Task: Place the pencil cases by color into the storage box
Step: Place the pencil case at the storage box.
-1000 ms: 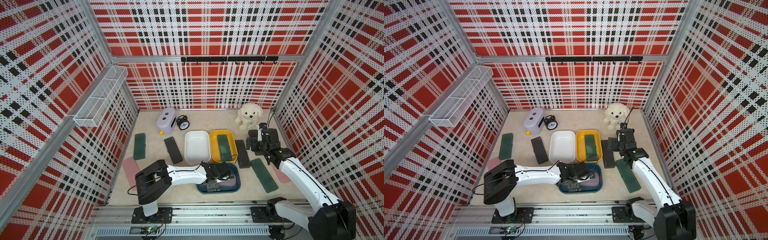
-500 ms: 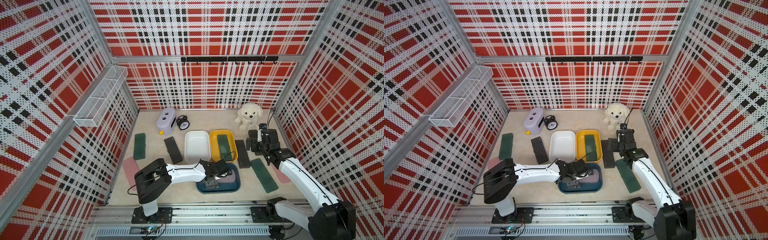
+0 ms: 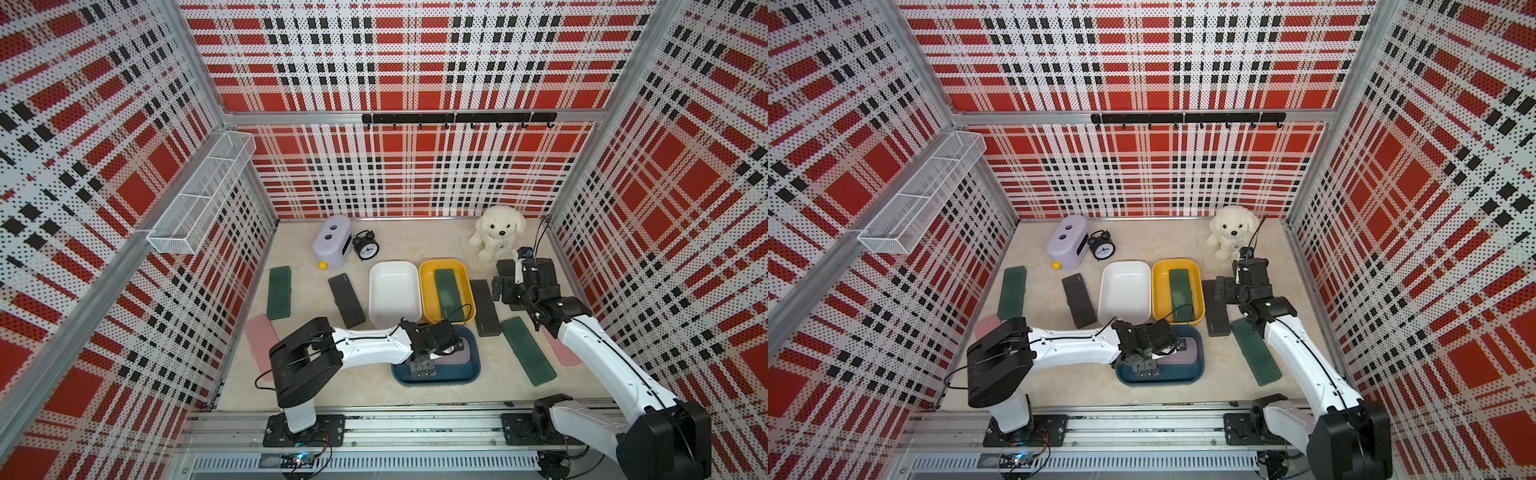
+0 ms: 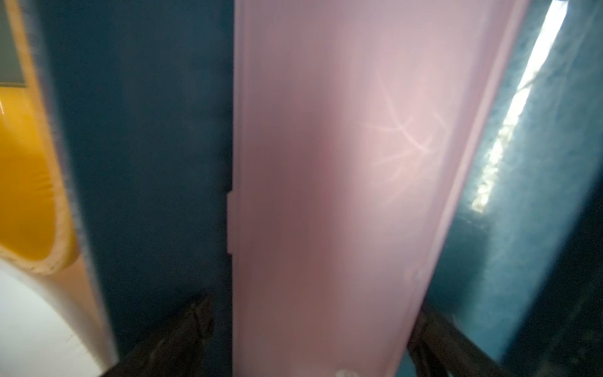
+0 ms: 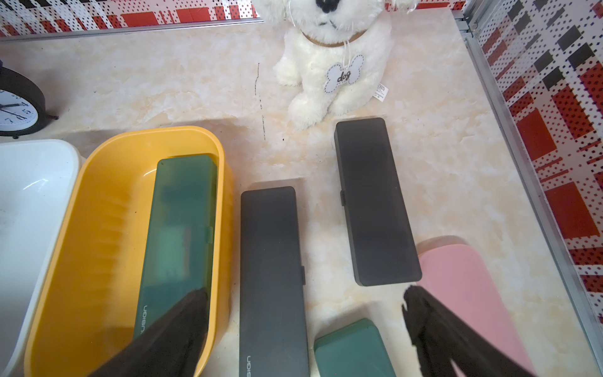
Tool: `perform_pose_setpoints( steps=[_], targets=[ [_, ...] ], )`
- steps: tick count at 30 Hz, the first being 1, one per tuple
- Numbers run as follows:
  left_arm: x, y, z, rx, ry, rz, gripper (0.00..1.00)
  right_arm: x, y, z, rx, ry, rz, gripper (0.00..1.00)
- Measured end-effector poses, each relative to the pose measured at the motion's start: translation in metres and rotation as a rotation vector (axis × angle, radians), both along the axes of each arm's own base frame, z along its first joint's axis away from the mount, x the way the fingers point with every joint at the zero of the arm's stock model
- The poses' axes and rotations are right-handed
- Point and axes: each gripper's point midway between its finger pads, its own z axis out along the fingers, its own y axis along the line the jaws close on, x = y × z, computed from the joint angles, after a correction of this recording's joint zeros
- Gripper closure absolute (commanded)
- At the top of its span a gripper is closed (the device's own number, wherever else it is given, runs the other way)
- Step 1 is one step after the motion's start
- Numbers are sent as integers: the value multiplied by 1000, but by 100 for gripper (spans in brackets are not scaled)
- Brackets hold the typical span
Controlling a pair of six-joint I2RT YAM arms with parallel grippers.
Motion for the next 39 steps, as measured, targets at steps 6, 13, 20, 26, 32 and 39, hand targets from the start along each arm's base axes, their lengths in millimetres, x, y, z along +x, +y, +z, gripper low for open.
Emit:
perform_pose_setpoints(
  steps=[6, 13, 20, 26, 32, 39],
  targets=[
    [-1, 4, 2, 23, 1, -7, 4, 0, 0, 0, 0, 0, 0, 0],
    [-1, 0, 14, 18, -3, -20, 4, 0, 0, -1, 0, 3, 0, 0],
    [-2, -14, 34, -28, -24, -35, 4, 1, -1, -5, -9, 16, -7, 0],
    [3, -26, 62, -111, -83, -1, 3, 2, -14, -6, -17, 20, -47, 0],
    [20, -26, 93, -268, -174, 108, 3, 1, -31, -9, -22, 34, -98, 0],
    [55, -7, 137, -504, -263, 269, 1, 0, -54, -18, -34, 82, -158, 0]
  ],
)
